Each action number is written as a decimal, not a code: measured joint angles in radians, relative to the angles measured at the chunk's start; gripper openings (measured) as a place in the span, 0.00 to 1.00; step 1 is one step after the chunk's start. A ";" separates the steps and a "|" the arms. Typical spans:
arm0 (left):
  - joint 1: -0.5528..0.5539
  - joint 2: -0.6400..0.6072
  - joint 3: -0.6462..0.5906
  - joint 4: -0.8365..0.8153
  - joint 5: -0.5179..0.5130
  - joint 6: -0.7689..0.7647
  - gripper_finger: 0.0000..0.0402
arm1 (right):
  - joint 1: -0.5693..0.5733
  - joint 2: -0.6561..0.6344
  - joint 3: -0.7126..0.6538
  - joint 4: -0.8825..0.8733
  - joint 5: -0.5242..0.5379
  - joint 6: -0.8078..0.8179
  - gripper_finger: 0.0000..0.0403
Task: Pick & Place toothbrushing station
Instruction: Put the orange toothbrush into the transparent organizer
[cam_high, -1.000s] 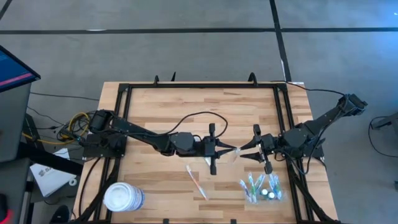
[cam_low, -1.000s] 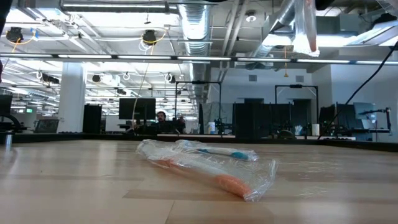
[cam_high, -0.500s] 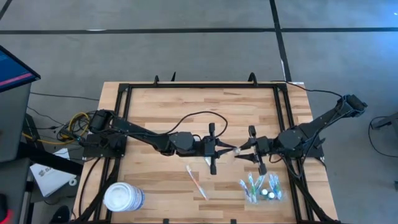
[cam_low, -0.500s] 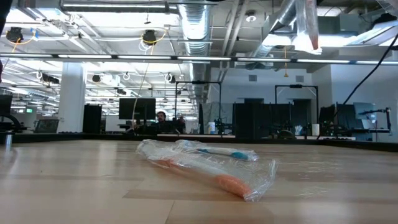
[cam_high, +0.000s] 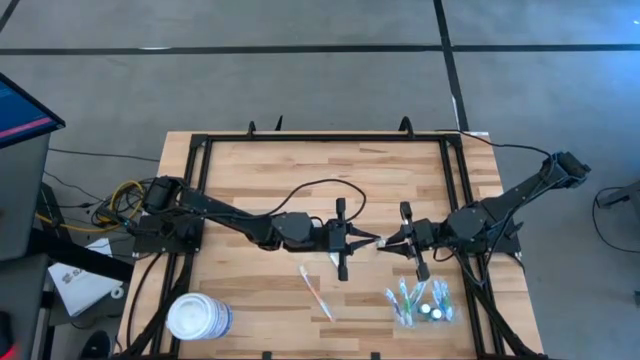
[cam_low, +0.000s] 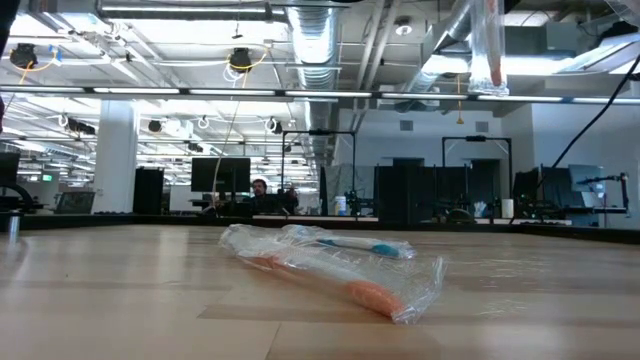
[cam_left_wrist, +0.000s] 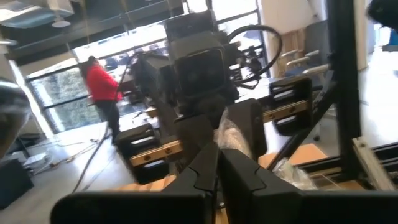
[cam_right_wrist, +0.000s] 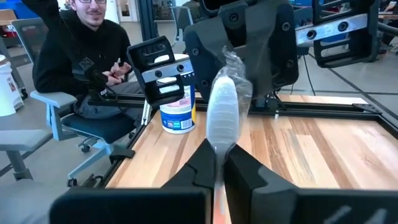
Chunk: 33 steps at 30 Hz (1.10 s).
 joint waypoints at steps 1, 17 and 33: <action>0.000 0.000 0.000 0.000 -0.019 0.010 0.02 | 0.003 0.000 0.000 0.000 0.000 0.003 0.02; -0.003 -0.009 -0.017 -0.012 -0.128 0.050 0.05 | 0.156 -0.156 0.000 -0.084 0.056 0.069 0.01; -0.003 -0.024 -0.030 -0.016 -0.128 0.045 0.05 | 0.398 -0.332 0.000 -0.191 0.150 0.120 0.01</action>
